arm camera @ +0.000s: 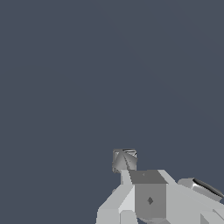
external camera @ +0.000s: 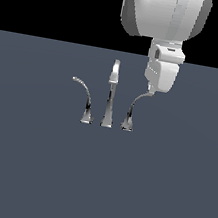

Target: Turn on the faucet by rotating a designated handle.

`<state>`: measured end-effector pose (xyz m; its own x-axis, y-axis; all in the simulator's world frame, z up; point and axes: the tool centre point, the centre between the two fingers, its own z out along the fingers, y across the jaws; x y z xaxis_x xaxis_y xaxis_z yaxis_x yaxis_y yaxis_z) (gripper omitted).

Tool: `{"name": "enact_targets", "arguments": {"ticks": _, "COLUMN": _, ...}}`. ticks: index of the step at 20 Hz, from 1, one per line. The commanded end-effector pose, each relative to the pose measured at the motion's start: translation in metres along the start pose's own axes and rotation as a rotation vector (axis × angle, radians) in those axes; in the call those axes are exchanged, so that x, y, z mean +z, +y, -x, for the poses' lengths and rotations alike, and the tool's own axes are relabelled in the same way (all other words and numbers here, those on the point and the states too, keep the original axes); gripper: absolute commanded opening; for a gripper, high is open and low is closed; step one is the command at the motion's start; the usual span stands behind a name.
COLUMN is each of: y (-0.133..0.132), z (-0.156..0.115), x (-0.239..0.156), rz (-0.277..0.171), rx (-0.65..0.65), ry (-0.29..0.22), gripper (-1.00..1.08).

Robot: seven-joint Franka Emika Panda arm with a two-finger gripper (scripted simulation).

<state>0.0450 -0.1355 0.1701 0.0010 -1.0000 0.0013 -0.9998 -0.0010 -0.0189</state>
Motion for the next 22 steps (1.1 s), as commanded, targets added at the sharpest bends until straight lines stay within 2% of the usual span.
{"name": "enact_targets", "arguments": {"ticks": 1, "y": 0.012, "z": 0.003, "x": 0.0, "rz": 0.012, "rx": 0.001, "ry": -0.002, "gripper": -1.0}}
{"name": "enact_targets", "arguments": {"ticks": 11, "y": 0.044, "z": 0.008, "x": -0.001, "rz": 0.018, "rx": 0.007, "ry": -0.001, "gripper": -1.0}}
{"name": "enact_targets", "arguments": {"ticks": 13, "y": 0.039, "z": 0.003, "x": 0.0, "rz": 0.011, "rx": 0.013, "ry": 0.001, "gripper": -1.0}}
{"name": "enact_targets", "arguments": {"ticks": 22, "y": 0.058, "z": 0.04, "x": -0.001, "rz": 0.017, "rx": 0.009, "ry": 0.0, "gripper": -1.0}}
